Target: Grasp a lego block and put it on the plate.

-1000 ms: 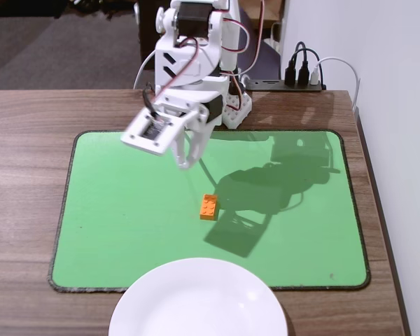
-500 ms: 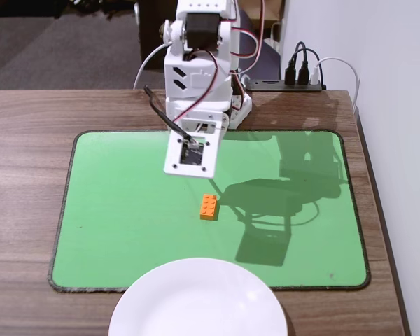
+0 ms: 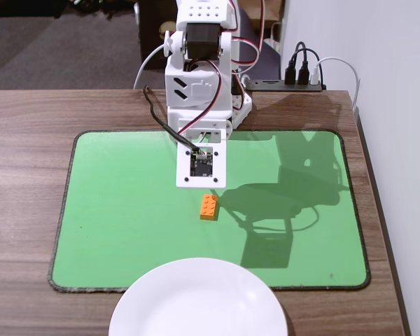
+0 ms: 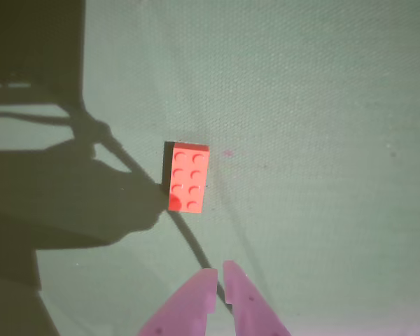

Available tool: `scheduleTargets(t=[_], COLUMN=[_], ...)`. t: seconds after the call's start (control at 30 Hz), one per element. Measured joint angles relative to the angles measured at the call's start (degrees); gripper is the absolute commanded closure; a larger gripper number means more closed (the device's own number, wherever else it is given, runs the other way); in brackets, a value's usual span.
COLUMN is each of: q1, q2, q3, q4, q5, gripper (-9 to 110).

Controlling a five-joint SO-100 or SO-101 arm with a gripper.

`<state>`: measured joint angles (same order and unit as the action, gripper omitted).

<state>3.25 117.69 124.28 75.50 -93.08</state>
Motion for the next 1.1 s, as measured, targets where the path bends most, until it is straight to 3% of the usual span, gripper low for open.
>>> scheduleTargets(t=[0.1,0.23,0.7,1.1], q1=[0.35,1.32,3.52,2.72], q2=[-0.88,-2.29,-7.29,-11.60], q3=[-0.35,-0.44,-0.53,-0.53], q4=[0.00,0.00,-4.13,-7.21], q5=[0.00,-0.53,1.93,3.34], gripper=[78,71,63,63])
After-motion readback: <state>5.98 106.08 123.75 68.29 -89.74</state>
